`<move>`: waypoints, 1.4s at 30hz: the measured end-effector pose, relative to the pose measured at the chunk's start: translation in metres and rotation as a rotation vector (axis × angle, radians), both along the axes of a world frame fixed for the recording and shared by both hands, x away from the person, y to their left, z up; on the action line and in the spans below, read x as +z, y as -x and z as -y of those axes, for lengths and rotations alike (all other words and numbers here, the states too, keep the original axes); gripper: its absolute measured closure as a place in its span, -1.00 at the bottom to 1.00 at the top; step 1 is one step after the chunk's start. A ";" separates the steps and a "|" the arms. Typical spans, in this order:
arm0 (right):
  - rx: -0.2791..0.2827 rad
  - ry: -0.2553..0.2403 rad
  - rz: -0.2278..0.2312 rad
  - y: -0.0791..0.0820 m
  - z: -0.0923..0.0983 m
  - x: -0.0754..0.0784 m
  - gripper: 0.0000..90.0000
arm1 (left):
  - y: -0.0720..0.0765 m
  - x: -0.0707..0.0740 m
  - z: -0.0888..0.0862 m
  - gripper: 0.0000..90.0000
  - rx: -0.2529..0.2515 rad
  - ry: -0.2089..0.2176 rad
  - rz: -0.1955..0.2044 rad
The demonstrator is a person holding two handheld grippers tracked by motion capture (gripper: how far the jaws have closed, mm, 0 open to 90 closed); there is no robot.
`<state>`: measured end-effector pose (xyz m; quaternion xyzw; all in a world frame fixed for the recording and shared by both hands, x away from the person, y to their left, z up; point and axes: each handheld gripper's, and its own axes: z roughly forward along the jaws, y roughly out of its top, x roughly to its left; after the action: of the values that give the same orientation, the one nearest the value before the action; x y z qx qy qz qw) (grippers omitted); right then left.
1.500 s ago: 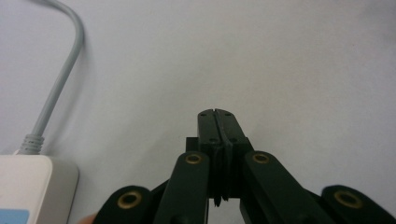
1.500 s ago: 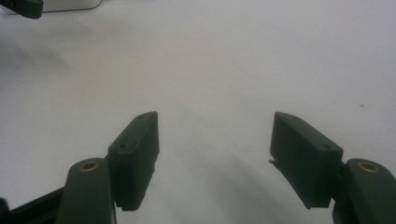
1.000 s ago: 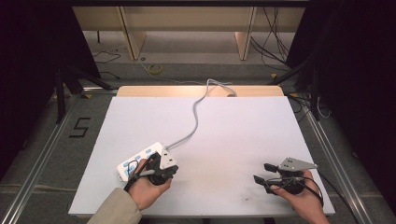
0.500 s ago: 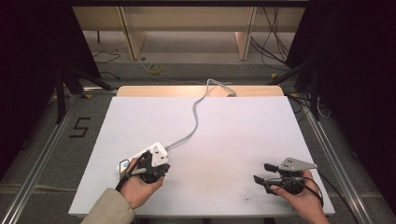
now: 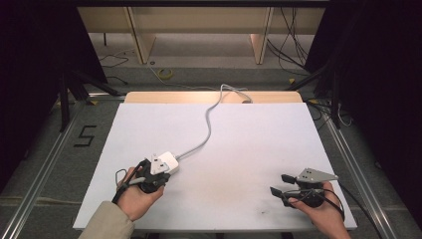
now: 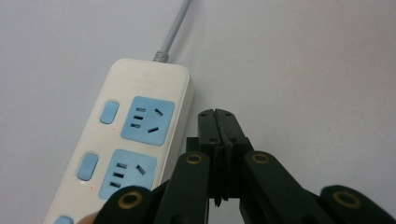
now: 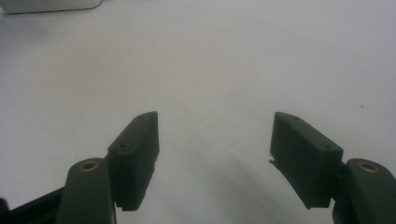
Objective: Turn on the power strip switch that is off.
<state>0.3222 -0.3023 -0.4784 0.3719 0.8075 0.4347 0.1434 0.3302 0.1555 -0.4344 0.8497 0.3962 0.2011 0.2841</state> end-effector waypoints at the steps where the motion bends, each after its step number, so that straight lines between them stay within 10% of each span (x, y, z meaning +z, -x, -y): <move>1: 0.000 0.000 0.000 0.000 0.000 0.000 -0.25 | 0.000 0.000 0.000 1.00 0.000 0.000 0.000; 42: -0.001 0.001 0.001 0.000 0.000 0.000 -0.25 | -0.012 0.000 -0.051 1.00 0.133 -0.033 -0.028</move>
<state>0.3221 -0.3022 -0.4783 0.3722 0.8075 0.4344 0.1440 0.3418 0.2069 -0.4342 0.8288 0.4522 0.2143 0.2505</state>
